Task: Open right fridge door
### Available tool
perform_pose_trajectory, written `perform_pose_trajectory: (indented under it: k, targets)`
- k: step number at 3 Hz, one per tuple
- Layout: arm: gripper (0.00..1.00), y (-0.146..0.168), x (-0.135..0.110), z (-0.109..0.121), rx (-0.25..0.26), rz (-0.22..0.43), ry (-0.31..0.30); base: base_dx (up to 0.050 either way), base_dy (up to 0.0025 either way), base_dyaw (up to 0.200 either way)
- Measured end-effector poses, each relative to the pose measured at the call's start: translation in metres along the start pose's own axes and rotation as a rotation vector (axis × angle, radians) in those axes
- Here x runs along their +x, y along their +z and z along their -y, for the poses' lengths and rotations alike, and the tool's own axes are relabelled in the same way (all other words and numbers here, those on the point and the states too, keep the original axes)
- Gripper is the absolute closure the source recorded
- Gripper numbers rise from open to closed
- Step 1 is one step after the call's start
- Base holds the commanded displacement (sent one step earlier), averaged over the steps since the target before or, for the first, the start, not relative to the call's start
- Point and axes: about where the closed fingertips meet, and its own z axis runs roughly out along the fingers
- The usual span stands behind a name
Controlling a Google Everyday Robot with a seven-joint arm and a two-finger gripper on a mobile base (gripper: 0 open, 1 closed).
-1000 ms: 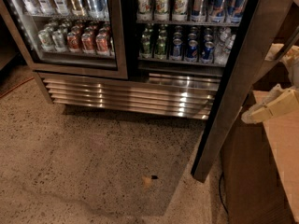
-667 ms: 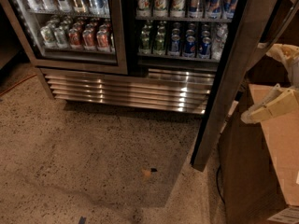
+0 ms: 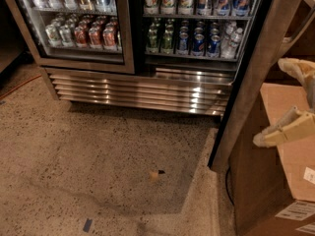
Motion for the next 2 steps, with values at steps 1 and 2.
perform_pose_trajectory:
  k: [1, 2]
  targets:
    - [0.0, -0.0067, 0.0129, -0.0146, 0.005, 0.023, 0.019, 0.0, 0.0, 0.0]
    - [0.0, -0.0067, 0.0129, -0.0147, 0.005, 0.023, 0.019, 0.0, 0.0, 0.0]
